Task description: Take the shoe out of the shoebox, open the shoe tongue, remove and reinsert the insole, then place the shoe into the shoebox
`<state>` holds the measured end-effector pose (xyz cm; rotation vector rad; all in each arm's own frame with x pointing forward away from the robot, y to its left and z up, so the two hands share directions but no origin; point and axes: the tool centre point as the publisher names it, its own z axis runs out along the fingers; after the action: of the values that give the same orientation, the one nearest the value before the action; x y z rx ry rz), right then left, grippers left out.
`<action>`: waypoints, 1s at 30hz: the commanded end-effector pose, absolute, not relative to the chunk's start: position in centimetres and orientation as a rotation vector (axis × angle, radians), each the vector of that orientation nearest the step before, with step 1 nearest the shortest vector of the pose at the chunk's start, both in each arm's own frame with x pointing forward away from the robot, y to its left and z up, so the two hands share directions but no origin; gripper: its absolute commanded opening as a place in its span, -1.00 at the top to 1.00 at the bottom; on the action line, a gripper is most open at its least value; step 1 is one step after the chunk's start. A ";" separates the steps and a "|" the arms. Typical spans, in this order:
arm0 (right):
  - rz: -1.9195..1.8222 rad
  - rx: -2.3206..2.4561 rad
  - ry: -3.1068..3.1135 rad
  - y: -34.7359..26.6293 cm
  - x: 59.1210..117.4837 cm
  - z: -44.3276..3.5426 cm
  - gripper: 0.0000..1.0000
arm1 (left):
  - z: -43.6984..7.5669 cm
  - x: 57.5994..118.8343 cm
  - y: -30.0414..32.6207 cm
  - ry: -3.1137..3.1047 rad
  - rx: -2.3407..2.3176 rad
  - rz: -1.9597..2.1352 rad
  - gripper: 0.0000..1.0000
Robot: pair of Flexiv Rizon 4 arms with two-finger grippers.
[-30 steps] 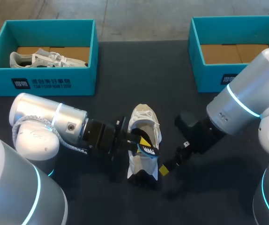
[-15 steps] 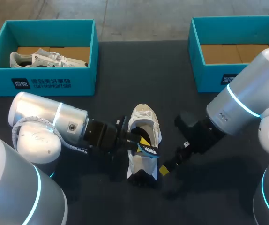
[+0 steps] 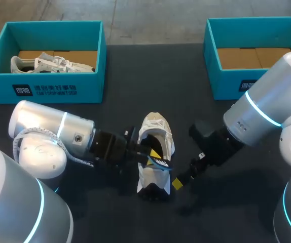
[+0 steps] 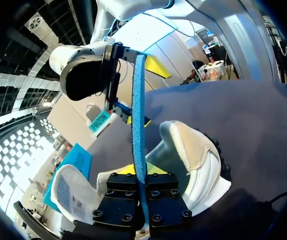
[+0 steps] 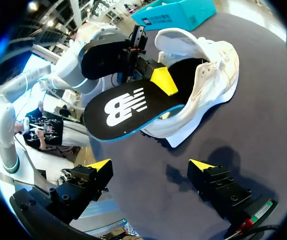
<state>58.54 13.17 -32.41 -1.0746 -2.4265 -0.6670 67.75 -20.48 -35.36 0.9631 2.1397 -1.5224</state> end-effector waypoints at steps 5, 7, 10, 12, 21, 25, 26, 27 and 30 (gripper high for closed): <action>-0.665 -1.080 -2.430 13.4 58.4 -32.5 -1.00 | -35.9 68.5 -20.3 2.159 0.926 -1.494 1.00; -0.665 -1.080 -2.430 13.4 58.4 -32.5 -1.00 | -36.0 68.7 -20.3 2.162 0.917 -1.492 1.00; -0.665 -1.080 -2.430 13.4 58.4 -32.5 -1.00 | -36.1 68.9 -20.4 2.171 0.906 -1.485 1.00; -0.665 -1.080 -2.430 13.4 58.4 -32.5 -1.00 | -36.2 69.0 -20.4 2.178 0.899 -1.482 1.00; -0.665 -1.080 -2.430 13.4 58.4 -32.5 -1.00 | -35.8 68.7 -20.4 2.174 0.899 -1.496 0.91; -0.665 -1.080 -2.430 13.4 58.4 -32.5 -1.00 | -35.2 68.2 -20.3 2.163 0.908 -1.503 0.37; -0.665 -1.080 -2.430 13.4 58.4 -32.5 -1.00 | -35.1 68.1 -20.3 2.160 0.911 -1.504 0.36; -0.665 -1.080 -2.430 13.4 58.4 -32.5 -1.00 | -34.9 68.0 -20.2 2.157 0.913 -1.504 0.36; -0.665 -1.080 -2.430 13.4 58.4 -32.5 -1.00 | -34.4 67.8 -20.1 2.149 0.918 -1.504 0.35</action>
<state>58.54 13.17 -32.41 -1.0746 -2.4265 -0.6670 68.29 -20.64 -34.90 0.9197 2.1506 -1.5094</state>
